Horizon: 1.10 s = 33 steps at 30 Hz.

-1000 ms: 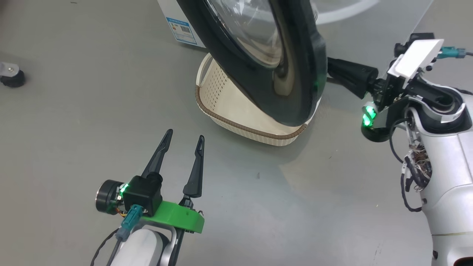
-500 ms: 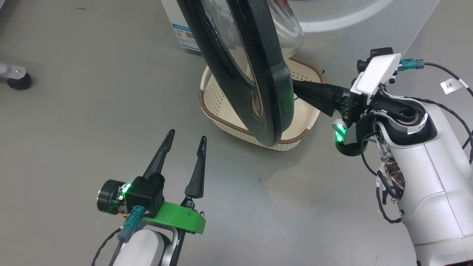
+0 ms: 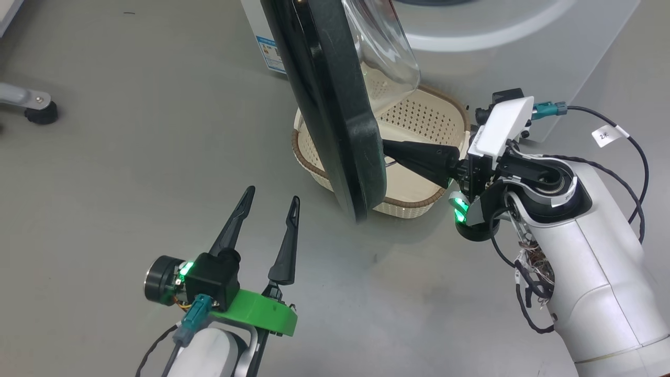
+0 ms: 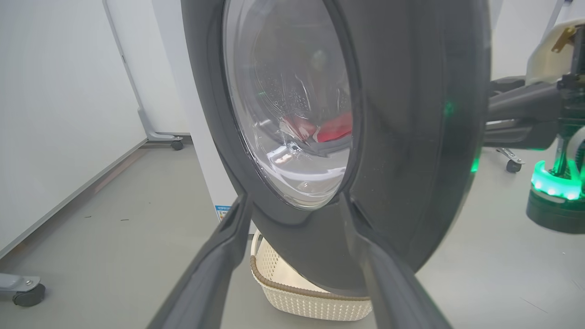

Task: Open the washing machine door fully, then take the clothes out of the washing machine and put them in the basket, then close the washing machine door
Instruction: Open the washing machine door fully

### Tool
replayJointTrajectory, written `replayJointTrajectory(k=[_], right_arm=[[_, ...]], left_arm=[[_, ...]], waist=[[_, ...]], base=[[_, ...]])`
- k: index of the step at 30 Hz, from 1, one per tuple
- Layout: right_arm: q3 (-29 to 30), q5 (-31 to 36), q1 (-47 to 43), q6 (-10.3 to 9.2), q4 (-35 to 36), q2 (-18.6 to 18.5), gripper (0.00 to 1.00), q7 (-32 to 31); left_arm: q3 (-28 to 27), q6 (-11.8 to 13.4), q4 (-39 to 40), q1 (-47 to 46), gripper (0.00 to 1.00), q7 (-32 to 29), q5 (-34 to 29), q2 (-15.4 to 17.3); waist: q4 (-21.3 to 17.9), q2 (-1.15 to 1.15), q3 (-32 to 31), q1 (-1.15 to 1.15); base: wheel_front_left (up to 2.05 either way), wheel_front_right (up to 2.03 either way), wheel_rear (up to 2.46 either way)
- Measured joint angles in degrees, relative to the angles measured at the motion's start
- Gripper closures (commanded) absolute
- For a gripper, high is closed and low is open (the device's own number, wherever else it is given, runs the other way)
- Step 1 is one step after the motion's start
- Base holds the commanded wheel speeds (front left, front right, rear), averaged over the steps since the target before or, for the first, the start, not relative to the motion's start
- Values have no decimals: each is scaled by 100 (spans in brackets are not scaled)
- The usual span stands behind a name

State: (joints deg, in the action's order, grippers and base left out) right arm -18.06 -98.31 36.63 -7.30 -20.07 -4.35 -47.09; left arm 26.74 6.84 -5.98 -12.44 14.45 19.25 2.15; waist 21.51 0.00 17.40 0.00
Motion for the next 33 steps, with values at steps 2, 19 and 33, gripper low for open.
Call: replayJointTrajectory(k=[2,19,33], right_arm=[[-7,-29,-59,0,4,0,100,0],[-408,-301,-157,-1,103,25,100,102],[-244,234,-158,190,352,-258,100,594]], left_arm=[[75,0,-7,2,0,0,16,-1],[-36,0,-8,111,0,0,13,0],[-513,0,-113,137,0,0,-123,0]], waist=[[30,0,-22,0],[114,0,-137,0],[-251,0,-376,0]], base=[[0,0,0],[0,0,0],[0,0,0]])
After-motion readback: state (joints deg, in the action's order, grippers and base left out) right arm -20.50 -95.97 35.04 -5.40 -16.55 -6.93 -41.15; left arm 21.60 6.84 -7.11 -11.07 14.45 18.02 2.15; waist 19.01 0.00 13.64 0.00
